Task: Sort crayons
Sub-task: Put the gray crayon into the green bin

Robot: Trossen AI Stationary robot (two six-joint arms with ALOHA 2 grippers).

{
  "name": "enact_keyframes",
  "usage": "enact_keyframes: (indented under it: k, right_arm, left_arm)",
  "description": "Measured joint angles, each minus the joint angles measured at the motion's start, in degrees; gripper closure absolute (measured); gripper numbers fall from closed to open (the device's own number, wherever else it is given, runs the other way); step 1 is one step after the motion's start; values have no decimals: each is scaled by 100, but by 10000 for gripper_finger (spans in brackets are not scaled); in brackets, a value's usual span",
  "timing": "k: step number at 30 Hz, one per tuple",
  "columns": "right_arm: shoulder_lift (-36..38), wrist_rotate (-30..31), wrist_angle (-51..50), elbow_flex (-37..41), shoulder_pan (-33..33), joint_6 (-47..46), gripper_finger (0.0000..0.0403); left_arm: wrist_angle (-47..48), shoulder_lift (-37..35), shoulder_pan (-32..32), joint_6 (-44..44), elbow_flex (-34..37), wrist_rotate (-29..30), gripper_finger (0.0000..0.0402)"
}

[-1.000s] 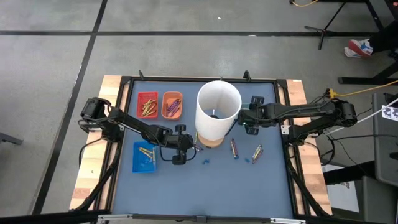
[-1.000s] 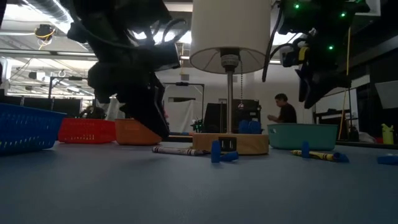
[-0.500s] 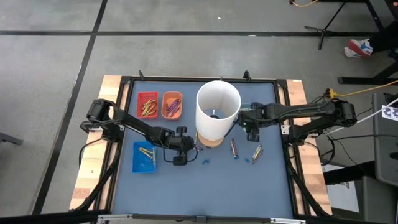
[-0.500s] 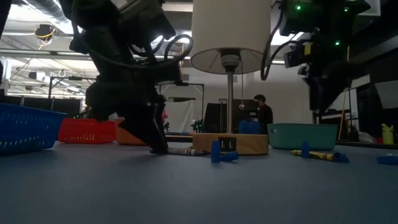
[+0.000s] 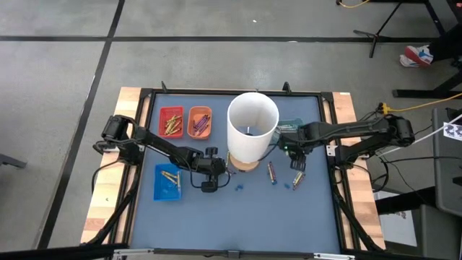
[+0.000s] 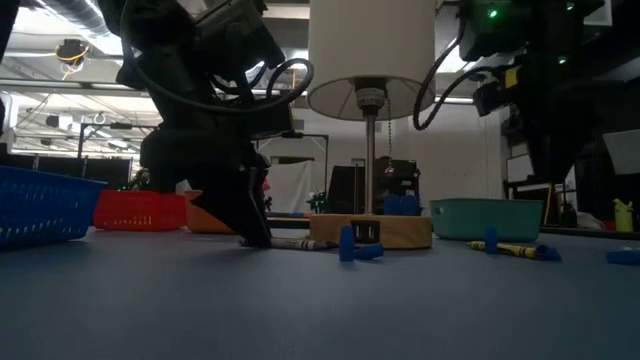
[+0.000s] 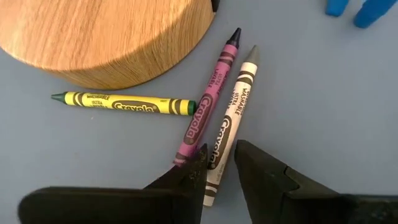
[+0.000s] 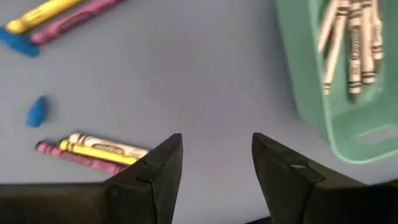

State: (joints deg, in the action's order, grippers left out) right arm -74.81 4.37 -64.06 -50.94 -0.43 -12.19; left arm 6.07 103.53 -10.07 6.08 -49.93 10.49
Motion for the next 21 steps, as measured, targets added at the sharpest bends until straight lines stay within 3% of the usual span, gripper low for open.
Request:
enact_keyframes:
  k: [10, 21]
  right_arm:
    - [0, -61, 117, 0, 1443, -946, 212]
    - [0, 839, 1804, 0, 2971, -1791, 212]
  left_arm:
    - [15, 7, -13, 299, 0, -158, 372]
    - [-39, 11, -35, 300, 12, -178, 387]
